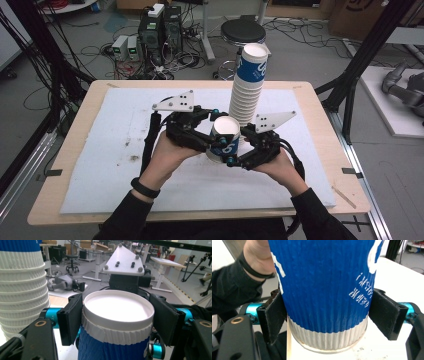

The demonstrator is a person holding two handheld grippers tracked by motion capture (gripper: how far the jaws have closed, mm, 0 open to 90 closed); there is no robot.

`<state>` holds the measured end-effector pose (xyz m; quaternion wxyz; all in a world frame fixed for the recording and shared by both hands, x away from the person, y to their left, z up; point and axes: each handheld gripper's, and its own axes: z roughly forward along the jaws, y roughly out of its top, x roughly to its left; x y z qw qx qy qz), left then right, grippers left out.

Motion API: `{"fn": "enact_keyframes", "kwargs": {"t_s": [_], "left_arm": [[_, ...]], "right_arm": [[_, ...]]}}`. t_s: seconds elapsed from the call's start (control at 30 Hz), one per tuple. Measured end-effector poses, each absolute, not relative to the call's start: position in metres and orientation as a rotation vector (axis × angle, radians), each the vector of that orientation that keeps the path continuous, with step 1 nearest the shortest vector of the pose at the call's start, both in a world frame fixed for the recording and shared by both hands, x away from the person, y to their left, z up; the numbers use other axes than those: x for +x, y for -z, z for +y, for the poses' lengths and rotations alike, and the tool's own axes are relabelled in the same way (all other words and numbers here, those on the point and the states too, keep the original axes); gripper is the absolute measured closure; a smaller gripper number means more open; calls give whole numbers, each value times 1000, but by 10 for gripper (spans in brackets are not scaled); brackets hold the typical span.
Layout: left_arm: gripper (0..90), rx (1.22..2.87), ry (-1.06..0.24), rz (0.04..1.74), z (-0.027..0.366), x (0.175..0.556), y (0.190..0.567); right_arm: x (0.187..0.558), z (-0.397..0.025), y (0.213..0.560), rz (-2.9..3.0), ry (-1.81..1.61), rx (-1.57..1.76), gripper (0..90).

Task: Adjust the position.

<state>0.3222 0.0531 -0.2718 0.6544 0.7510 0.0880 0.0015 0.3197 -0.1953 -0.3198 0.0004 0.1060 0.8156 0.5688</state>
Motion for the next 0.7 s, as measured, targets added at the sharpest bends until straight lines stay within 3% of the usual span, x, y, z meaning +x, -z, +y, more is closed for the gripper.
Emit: {"fn": "enact_keyframes", "kwargs": {"t_s": [0.43,0.7], "left_arm": [[228,1873,-22,195,59,318,259],[271,1987,-29,171,56,317,258]], "right_arm": [[318,-196,314,2628,-1677,313,224],[316,-189,315,2692,-1569,283,224]]}}
